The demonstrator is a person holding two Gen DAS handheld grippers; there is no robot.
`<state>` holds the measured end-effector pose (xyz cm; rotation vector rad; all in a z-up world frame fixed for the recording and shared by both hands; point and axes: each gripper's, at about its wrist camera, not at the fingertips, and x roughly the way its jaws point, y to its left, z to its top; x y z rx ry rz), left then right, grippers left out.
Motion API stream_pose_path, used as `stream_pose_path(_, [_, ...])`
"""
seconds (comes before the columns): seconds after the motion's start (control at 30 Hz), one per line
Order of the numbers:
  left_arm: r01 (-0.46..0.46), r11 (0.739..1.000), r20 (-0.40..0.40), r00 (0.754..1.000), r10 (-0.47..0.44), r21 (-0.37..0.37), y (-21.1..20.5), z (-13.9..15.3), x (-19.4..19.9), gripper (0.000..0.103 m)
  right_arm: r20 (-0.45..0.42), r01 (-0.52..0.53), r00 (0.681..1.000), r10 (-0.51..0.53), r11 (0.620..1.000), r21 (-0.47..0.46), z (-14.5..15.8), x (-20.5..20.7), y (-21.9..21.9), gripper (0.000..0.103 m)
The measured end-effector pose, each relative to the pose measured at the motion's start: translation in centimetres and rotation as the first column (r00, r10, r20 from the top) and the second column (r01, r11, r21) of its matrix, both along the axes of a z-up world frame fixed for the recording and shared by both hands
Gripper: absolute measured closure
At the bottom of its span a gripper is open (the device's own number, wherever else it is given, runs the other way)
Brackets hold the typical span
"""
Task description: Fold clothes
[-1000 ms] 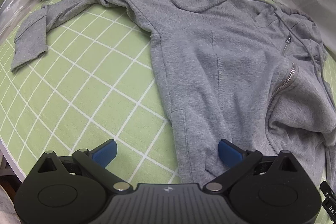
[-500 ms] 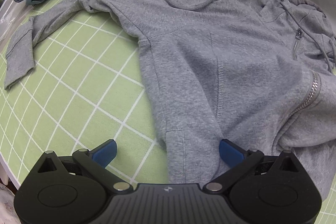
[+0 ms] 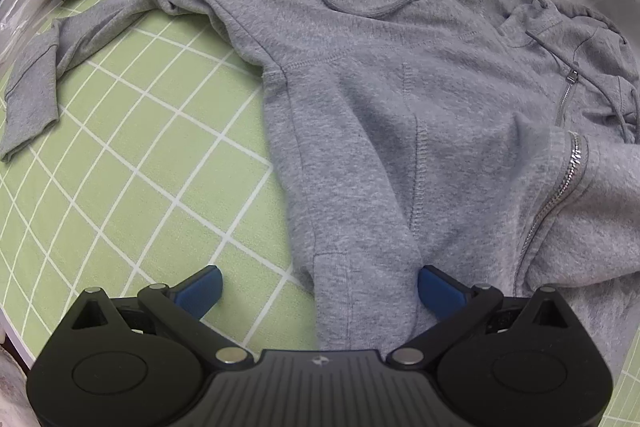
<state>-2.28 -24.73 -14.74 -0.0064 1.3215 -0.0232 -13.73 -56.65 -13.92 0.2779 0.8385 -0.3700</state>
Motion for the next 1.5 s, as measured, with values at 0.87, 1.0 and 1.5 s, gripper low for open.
stream_pose_path(0.87, [0.097, 0.992, 0.104, 0.991, -0.089, -0.084, -0.4, 2.1, -2.0, 0.071, -0.064, -0.038, 0.997, 0.040, 0.999, 0.033, -1.8, -1.2, 0.3, 0.095])
stream_pose_path(1.0, [0.135, 0.980, 0.144, 0.983, -0.113, -0.149, -0.3, 2.5, -1.7, 0.088, -0.071, 0.083, 0.994, -0.078, 0.993, 0.079, -1.0, -5.7, 1.4, 0.095])
stream_pose_path(1.5, [0.159, 0.975, 0.205, 0.971, -0.126, -0.152, 8.9, 6.9, 1.1, 0.080, -0.119, 0.092, 0.991, -0.067, 0.972, 0.215, 0.1, -13.2, 13.9, 0.073])
